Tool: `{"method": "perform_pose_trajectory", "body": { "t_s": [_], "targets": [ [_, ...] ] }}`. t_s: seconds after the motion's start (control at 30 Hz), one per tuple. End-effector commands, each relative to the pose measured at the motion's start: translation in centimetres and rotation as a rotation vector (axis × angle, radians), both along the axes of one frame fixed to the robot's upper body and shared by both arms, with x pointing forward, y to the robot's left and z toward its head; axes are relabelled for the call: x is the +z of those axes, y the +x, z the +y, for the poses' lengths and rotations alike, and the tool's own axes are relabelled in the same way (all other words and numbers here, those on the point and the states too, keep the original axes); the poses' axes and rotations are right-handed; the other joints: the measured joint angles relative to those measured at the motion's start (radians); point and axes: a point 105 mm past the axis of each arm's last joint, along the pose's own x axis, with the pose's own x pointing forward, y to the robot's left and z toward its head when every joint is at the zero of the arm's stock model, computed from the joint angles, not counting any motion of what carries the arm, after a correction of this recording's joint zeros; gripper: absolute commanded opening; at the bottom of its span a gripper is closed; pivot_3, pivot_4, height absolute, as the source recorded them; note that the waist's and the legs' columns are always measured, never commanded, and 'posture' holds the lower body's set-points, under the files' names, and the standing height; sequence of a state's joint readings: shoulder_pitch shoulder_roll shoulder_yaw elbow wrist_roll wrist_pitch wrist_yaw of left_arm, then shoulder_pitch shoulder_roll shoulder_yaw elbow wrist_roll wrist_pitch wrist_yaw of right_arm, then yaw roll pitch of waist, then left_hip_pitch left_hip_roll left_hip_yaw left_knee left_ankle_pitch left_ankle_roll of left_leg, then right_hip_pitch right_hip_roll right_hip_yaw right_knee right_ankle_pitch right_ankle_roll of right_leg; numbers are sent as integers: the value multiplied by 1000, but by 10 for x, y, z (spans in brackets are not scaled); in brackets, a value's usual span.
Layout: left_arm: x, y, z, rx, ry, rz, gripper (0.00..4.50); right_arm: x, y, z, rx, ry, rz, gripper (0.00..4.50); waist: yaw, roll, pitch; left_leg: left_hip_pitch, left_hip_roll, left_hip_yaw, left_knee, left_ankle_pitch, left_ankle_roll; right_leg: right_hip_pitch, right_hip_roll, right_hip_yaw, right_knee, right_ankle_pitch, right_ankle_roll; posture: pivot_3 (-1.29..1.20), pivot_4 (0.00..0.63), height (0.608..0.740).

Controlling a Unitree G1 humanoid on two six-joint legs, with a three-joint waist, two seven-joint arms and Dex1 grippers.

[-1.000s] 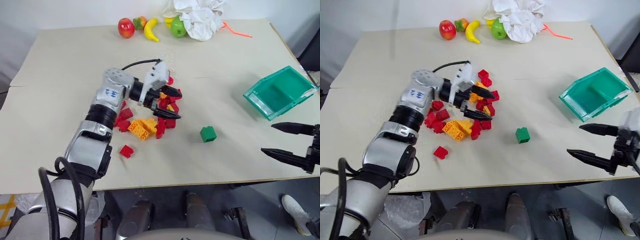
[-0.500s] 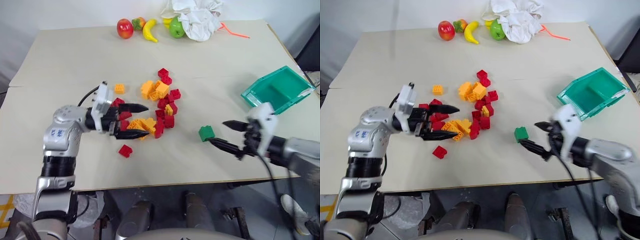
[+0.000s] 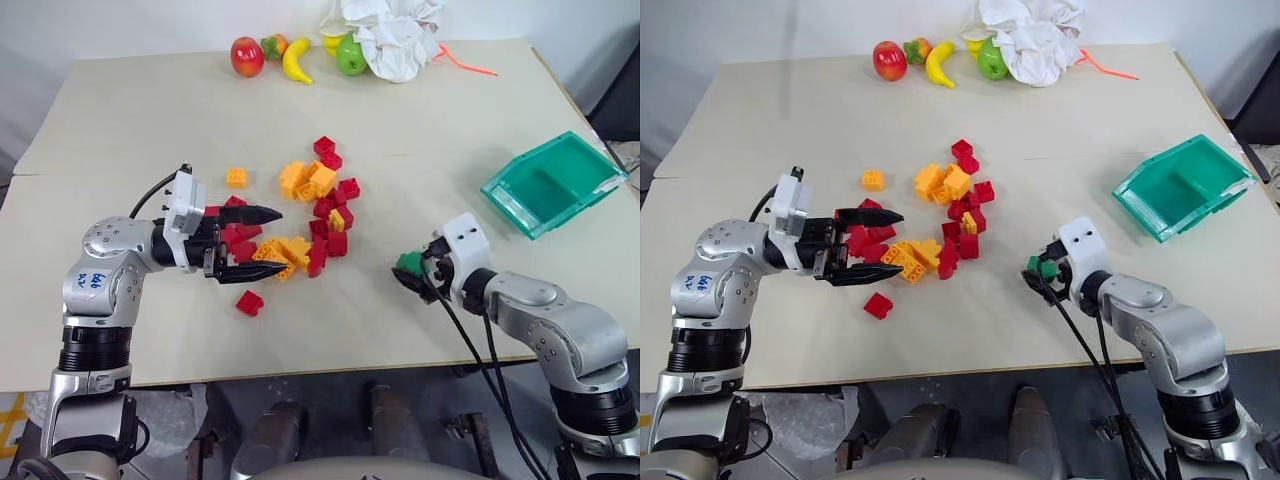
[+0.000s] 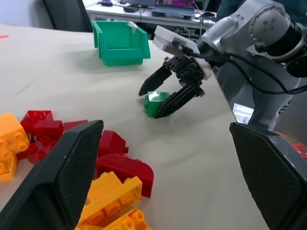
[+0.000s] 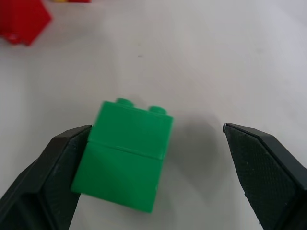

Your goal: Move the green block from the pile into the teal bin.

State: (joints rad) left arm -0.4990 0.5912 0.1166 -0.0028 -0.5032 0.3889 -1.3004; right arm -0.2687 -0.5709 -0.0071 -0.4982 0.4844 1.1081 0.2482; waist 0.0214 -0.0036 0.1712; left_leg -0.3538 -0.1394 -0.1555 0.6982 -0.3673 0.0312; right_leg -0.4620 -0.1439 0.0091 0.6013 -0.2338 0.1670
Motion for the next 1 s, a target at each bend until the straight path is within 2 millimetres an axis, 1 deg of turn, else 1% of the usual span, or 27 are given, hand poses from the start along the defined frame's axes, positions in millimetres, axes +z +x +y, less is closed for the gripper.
{"method": "perform_pose_trajectory", "body": {
  "t_s": [0.03,0.1,0.13,0.17,0.27,0.33,0.37,0.43,0.47,0.5,0.57,0.7,0.77,0.8,0.9,1.0],
  "targets": [
    [7,-5,-3,-22,-1,-49,4497,2,0,4,-1,13,-27,4315,0,0,0,0,0,0,0,0,0,0,0,0,0,0,0,0,150,740],
    [6,-6,-4,-30,3,-42,4500,0,-1,7,8,34,-11,3945,-1,0,0,0,0,0,0,0,0,0,0,0,0,0,0,0,150,740],
    [6,-6,-4,-31,4,-42,4500,1,-1,10,17,43,-11,3677,-1,0,0,0,0,0,0,0,0,0,0,0,0,0,0,0,150,740],
    [6,-5,-5,-31,7,-44,4500,2,-1,11,20,49,-12,3291,-1,0,0,0,0,0,0,0,0,0,0,0,0,0,0,0,150,740],
    [8,-2,-7,-17,7,-54,4500,9,0,13,15,64,-37,2353,-3,0,0,0,0,0,0,0,0,0,1,0,0,0,0,0,150,740],
    [9,1,-13,0,6,-67,4500,20,1,12,-7,72,-74,1653,-3,0,0,0,1,0,0,0,0,0,1,0,0,0,0,0,150,740],
    [9,2,-16,8,9,-73,4500,24,2,11,-16,74,-90,1496,-1,0,0,0,1,0,0,0,0,0,1,0,0,0,0,0,150,740],
    [11,7,-26,34,9,-88,4500,40,7,5,-63,76,-148,1521,0,0,0,0,0,0,0,0,0,0,1,0,0,0,0,0,150,740],
    [11,11,-38,40,13,-97,4500,55,15,-12,-141,58,-204,1521,1,0,0,0,0,0,0,0,0,0,0,1,0,0,0,0,150,740],
    [12,14,-47,44,16,-105,4500,66,19,-23,-198,46,-242,1521,5,0,0,0,0,0,0,0,0,0,0,1,0,0,0,0,150,740],
    [13,21,-64,60,19,-114,4500,84,26,-46,-275,-3,-308,1521,11,0,0,-1,-1,0,1,0,0,0,0,0,0,0,0,0,150,740],
    [14,35,-79,98,11,-99,4500,101,35,-72,-350,-81,-366,1521,4,0,0,-1,-1,0,-1,0,1,1,-1,0,-3,1,0,0,150,740],
    [13,41,-93,97,29,-101,4500,117,46,-99,-443,-160,-414,1521,-6,0,0,0,-1,1,-3,0,1,-1,0,0,-3,1,0,0,150,740],
    [12,44,-98,96,41,-108,4500,123,51,-110,-476,-185,-427,1521,-8,0,0,-1,-1,2,-3,0,1,-1,0,1,-3,1,0,0,150,740],
    [17,53,-114,94,41,-135,4500,130,63,-129,-511,-228,-444,1521,-10,0,0,-1,-1,3,-2,1,1,-1,-1,1,-2,1,1,0,150,740],
    [25,61,-128,95,17,-153,4500,124,76,-145,-515,-265,-428,1521,-10,0,0,-1,-1,3,-1,1,1,0,-1,0,-3,1,1,0,150,740]
  ]
}}
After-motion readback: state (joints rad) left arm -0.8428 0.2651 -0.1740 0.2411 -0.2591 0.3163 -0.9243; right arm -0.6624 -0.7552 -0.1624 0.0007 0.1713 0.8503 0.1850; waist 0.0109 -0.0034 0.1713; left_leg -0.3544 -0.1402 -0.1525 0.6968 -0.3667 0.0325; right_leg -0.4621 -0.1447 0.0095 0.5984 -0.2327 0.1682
